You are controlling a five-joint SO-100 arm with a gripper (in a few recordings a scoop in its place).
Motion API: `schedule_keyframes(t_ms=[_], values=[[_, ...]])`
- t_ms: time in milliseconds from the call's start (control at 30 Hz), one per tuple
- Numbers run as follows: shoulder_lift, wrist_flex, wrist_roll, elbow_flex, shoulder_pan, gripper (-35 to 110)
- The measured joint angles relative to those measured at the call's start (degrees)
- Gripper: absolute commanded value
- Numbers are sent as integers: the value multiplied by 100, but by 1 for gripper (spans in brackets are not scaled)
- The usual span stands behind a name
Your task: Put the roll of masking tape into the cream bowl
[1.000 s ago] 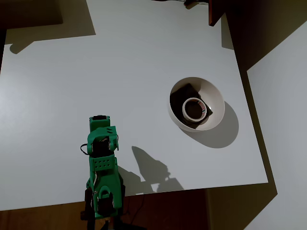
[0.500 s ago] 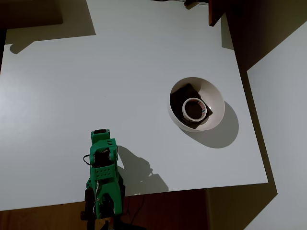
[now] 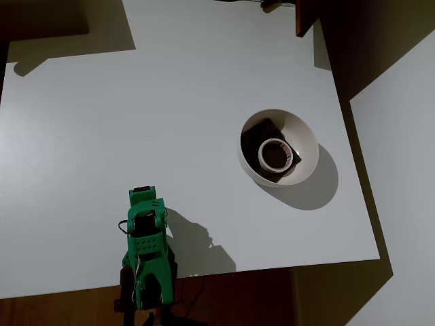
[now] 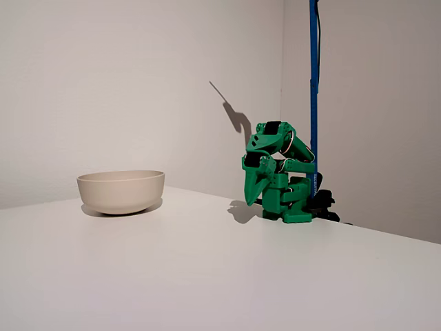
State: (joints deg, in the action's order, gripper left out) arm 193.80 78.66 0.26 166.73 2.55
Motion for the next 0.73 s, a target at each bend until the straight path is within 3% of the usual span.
schedule_keyframes(t_ms=[733], values=[[0, 0, -9, 0, 18, -8]])
